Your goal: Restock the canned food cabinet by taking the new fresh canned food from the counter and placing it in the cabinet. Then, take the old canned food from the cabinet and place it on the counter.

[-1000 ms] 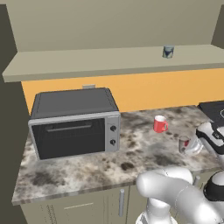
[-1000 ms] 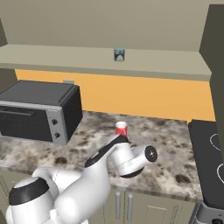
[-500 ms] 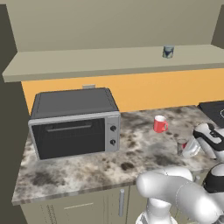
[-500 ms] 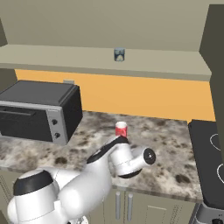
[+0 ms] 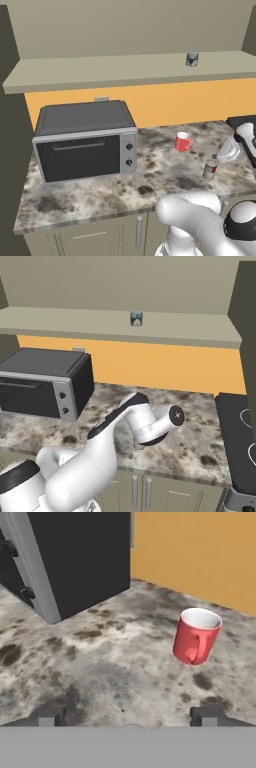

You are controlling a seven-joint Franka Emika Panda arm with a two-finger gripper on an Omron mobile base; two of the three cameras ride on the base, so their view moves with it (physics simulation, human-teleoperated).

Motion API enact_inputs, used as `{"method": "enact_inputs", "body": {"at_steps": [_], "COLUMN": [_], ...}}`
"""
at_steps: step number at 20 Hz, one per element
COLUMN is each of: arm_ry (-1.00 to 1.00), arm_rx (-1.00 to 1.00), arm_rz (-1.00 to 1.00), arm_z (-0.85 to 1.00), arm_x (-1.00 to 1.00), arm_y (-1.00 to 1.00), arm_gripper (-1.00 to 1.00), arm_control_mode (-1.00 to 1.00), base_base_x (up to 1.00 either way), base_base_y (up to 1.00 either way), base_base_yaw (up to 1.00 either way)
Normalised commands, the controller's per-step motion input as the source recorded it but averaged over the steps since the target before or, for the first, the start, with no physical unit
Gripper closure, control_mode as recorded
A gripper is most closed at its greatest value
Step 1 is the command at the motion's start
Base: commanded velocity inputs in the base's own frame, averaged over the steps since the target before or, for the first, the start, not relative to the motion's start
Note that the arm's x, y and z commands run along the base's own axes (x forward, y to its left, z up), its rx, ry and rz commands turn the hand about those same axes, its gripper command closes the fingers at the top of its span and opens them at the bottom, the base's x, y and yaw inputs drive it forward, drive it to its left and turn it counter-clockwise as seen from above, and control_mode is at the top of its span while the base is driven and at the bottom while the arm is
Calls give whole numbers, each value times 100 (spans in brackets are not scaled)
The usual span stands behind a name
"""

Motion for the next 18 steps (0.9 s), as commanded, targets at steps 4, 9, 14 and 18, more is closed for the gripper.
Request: {"method": "enact_inputs", "body": {"at_steps": [4, 9, 14, 18], "arm_ry": [-16, -18, -11, -12], "arm_rx": [-6, -17, -20, -26], "arm_rz": [0, -7, -12, 0], "arm_z": [100, 79, 66, 80], "arm_x": [-37, -37, -28, -39], "arm_y": [20, 60, 72, 83], "arm_gripper": [-100, -100, -100, -100], "arm_control_mode": [-100, -100, -100, -100], "base_base_x": [0, 0, 0, 0], "base_base_y": [0, 0, 0, 0], "base_base_yaw": [0, 0, 0, 0]}}
